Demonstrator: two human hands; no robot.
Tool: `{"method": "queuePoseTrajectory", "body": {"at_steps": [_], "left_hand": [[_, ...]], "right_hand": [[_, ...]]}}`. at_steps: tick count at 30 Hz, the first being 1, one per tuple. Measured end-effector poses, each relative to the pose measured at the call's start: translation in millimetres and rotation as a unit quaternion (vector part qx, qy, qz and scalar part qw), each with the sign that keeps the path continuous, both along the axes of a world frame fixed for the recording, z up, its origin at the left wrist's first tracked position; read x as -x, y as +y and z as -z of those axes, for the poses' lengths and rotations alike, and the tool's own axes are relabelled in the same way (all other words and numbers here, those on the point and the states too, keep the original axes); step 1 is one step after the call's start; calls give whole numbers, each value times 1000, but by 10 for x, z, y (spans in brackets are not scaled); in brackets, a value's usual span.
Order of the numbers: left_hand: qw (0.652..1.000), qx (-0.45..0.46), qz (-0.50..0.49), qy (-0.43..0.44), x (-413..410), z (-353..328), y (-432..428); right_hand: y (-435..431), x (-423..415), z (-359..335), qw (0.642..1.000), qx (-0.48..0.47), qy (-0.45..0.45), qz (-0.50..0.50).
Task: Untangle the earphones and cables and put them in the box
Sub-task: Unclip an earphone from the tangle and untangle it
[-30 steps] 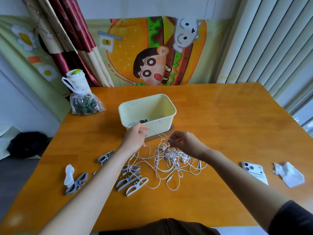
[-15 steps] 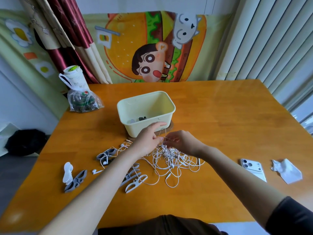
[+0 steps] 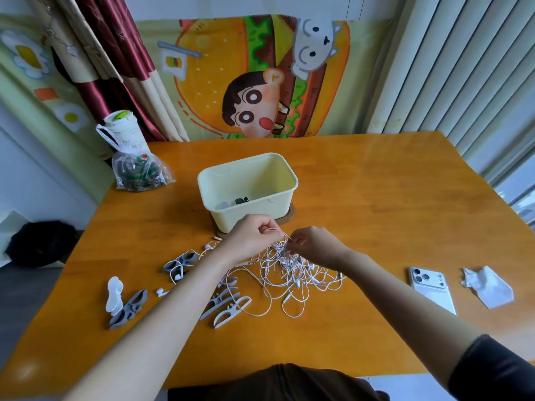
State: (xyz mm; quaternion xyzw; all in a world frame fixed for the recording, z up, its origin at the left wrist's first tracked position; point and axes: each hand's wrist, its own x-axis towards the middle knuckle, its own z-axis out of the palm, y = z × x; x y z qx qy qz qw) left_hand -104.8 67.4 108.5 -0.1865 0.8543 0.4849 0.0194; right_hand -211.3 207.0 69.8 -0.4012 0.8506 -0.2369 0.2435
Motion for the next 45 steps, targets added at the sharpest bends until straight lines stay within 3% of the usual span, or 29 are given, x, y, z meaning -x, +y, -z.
{"method": "queuePoseTrajectory", "body": {"at_steps": [10, 15, 20, 27, 35, 42, 45], "left_hand": [[969, -188, -153, 50, 25, -85, -22], [971, -108, -205, 68, 6, 13, -182], [987, -17, -154, 45, -9, 123, -232], [998, -26, -51, 17, -47, 197, -30], [993, -69, -91, 30, -27, 211, 28], [979, -145, -133, 60, -42, 104, -22], [974, -156, -147, 76, -41, 53, -41]], "right_hand": [[37, 7, 90, 996, 56, 0, 70], [101, 20, 82, 991, 114, -44, 54], [122, 3, 46, 987, 128, -92, 38], [62, -69, -48, 974, 188, -123, 45], [45, -101, -96, 969, 185, -160, 32], [51, -44, -78, 979, 159, -103, 70], [88, -6, -25, 990, 90, -84, 62]]}}
